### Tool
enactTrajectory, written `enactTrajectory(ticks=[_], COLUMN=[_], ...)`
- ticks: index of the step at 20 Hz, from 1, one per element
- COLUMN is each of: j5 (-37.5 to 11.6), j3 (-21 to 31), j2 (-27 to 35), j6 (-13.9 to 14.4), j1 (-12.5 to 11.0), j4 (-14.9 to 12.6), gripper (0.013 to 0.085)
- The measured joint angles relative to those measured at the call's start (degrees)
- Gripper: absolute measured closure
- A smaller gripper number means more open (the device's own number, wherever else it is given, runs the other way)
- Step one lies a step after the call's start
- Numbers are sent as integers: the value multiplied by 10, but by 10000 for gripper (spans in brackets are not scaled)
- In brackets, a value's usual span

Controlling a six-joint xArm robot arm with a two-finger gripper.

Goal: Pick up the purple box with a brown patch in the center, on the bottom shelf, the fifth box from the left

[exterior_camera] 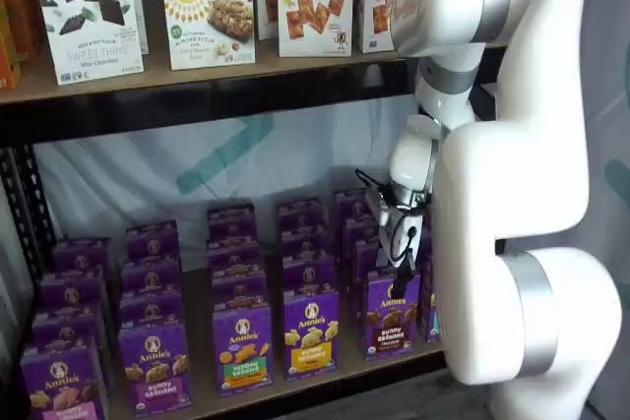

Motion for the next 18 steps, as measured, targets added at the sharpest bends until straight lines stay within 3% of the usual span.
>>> enactTrajectory(ticks=[2,11,15,18], j5=[-1,-33,-43,-45], j3=[-3,-28,-51,-79], j2=[2,29,52,79], j6=[-31,-88,-112,-110], j1=[5,17,14,9], j4=[40,115,138,130], gripper=[130,130,130,130])
